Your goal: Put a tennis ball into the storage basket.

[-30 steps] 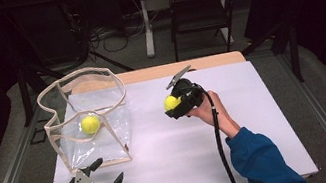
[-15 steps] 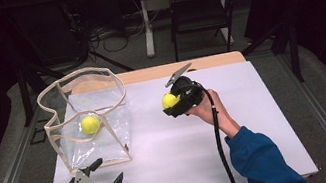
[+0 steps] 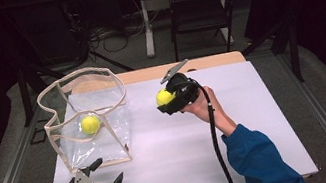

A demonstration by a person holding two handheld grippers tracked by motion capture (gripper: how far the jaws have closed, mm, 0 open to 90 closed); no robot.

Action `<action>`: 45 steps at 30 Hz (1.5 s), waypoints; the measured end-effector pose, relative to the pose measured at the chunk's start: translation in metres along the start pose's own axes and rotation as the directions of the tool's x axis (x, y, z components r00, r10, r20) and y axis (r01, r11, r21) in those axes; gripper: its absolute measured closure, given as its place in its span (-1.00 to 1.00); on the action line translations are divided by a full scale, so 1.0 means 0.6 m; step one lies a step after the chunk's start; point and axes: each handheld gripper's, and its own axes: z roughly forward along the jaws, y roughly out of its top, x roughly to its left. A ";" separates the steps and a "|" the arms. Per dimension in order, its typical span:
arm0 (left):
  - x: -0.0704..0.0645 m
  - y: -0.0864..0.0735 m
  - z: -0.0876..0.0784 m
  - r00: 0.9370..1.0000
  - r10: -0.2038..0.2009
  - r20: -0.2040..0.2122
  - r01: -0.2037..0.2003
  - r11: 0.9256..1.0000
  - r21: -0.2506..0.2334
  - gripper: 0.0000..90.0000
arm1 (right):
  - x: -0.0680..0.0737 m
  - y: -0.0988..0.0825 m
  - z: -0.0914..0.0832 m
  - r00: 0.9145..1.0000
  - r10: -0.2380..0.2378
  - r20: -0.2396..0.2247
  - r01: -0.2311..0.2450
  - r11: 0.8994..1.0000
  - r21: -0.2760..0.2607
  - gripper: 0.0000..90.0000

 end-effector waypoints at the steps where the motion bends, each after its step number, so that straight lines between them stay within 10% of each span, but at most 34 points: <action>1: 0.000 0.000 0.000 1.000 0.000 0.000 0.000 1.000 0.000 -0.65 | 0.000 0.002 0.000 1.000 -0.005 -0.001 0.005 1.000 -0.004 -0.42; 45: 0.001 0.000 0.002 1.000 -0.001 0.005 0.001 1.000 0.001 -0.65 | 0.021 0.039 -0.009 0.999 -0.033 -0.026 0.031 0.995 -0.092 -0.42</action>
